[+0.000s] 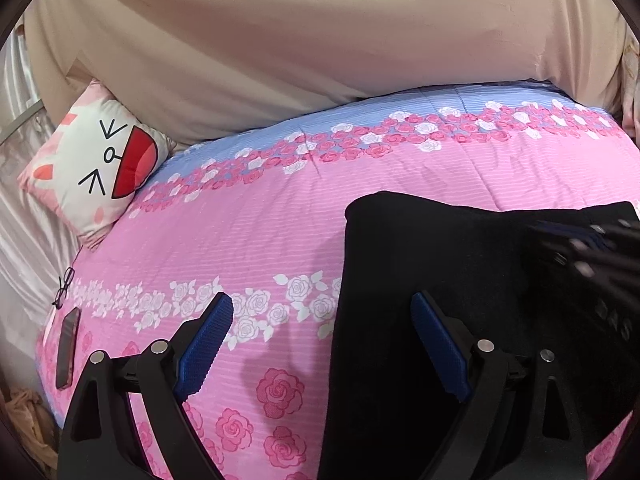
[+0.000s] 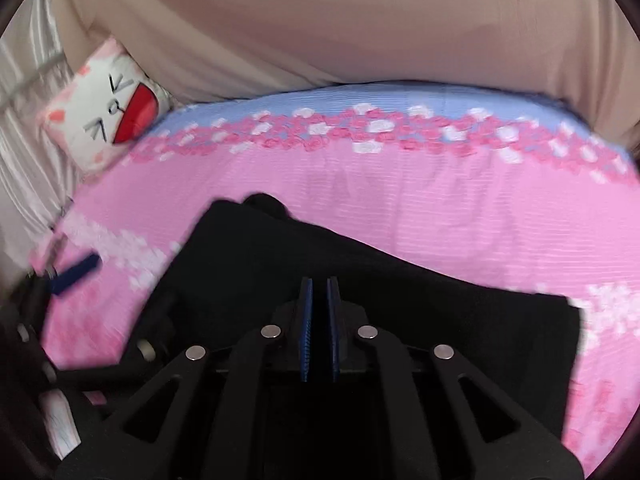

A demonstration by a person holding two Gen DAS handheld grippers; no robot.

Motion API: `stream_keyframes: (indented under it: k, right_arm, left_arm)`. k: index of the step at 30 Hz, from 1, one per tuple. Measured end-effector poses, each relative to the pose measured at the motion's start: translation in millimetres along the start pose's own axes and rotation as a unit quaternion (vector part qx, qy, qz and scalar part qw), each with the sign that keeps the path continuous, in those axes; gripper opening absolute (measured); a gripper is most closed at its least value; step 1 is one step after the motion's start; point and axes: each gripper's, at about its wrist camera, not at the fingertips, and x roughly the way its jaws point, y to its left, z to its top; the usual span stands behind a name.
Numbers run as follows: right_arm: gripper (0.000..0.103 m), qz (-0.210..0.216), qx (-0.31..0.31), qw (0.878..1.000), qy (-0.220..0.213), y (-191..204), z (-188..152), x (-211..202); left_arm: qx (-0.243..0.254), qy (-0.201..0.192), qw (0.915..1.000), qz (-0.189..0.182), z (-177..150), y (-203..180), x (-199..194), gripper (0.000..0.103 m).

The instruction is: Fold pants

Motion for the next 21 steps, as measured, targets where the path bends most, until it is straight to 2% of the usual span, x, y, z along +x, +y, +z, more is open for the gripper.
stream_keyframes:
  k: [1, 3, 5, 8, 10, 11, 14, 16, 18, 19, 20, 21]
  right_arm:
    - [0.005, -0.011, 0.007, 1.000, 0.002, -9, -5, 1]
    - [0.004, 0.019, 0.066, 0.998, -0.005, -36, -18, -13]
    - [0.009, 0.033, 0.080, 0.996, -0.024, -42, -26, -38]
    - [0.009, 0.023, 0.040, 0.998, -0.033, -39, -42, -65]
    - [0.015, -0.025, 0.025, 0.999, -0.006, -47, -56, -56]
    - [0.016, -0.032, 0.028, 0.999, -0.008, -55, -64, -53]
    - [0.020, -0.022, 0.064, 0.997, -0.021, -63, -65, -73]
    - [0.021, -0.017, 0.043, 0.998, -0.037, -55, -65, -86]
    - [0.021, -0.025, 0.013, 1.000, -0.012, -50, -74, -76]
    - [0.032, -0.039, 0.008, 0.999, -0.001, -56, -83, -64]
    - [0.044, -0.042, 0.019, 0.999, -0.009, -64, -88, -64]
    - [0.054, -0.025, 0.051, 0.998, -0.013, -77, -92, -68]
  left_arm:
    - [-0.001, -0.001, 1.0000, -0.002, 0, 1, 0, 0.089]
    - [-0.004, 0.001, 1.0000, -0.006, 0, 1, 1, 0.089]
    - [-0.002, 0.000, 1.0000, 0.001, -1, -1, 1, 0.089]
    - [-0.001, 0.000, 1.0000, 0.003, -1, -1, 1, 0.089]
    - [0.000, 0.001, 1.0000, 0.004, -1, -2, 1, 0.089]
    - [-0.001, 0.001, 1.0000, 0.002, -1, -2, 1, 0.089]
    - [0.003, 0.001, 1.0000, 0.007, -1, -5, 0, 0.088]
    - [0.007, 0.001, 0.9999, 0.012, -1, -7, -2, 0.088]
    - [0.006, 0.003, 0.9999, 0.012, -1, -8, -2, 0.088]
    - [0.005, 0.004, 0.9999, 0.012, -1, -8, -3, 0.088]
    - [0.004, 0.004, 0.9999, 0.010, -1, -8, -4, 0.088]
    - [0.002, 0.005, 0.9999, 0.009, -2, -7, -7, 0.088]
